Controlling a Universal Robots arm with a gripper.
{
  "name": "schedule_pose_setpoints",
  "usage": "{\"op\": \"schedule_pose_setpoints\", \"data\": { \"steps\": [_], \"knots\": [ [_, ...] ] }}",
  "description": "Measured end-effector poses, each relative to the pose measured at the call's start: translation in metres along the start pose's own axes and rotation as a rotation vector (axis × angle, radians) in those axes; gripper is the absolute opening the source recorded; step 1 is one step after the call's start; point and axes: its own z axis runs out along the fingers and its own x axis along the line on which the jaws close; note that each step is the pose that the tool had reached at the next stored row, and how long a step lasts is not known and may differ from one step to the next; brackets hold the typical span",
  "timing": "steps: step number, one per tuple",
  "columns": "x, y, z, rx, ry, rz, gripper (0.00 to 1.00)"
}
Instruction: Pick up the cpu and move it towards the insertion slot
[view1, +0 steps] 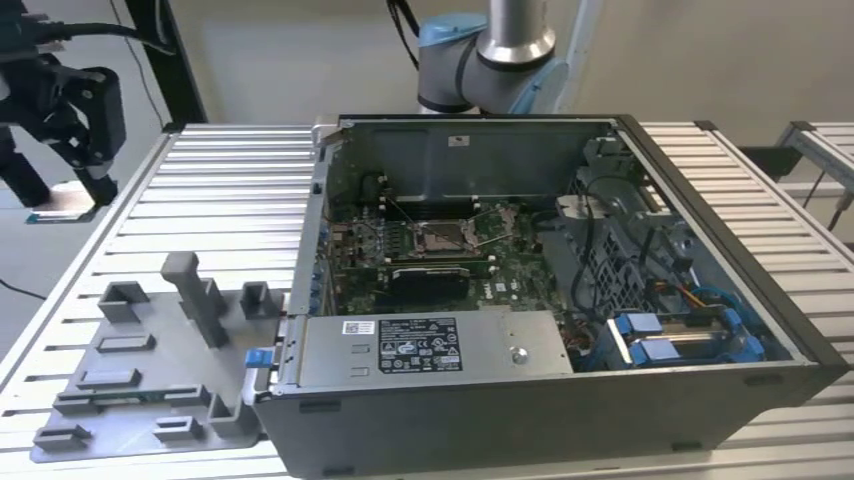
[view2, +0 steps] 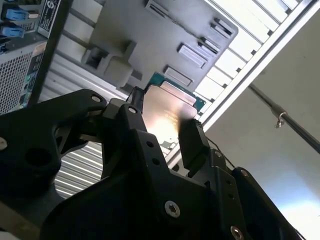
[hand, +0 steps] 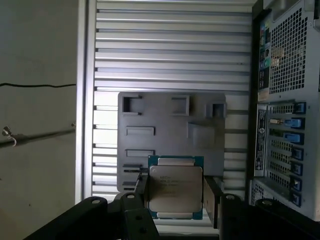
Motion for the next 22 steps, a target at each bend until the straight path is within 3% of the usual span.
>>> {"op": "schedule_pose_setpoints", "data": {
  "steps": [22],
  "knots": [
    [-0.0976, -0.0012, -0.0006, 0.0, 0.0001, -0.003, 0.0]
  ]
}}
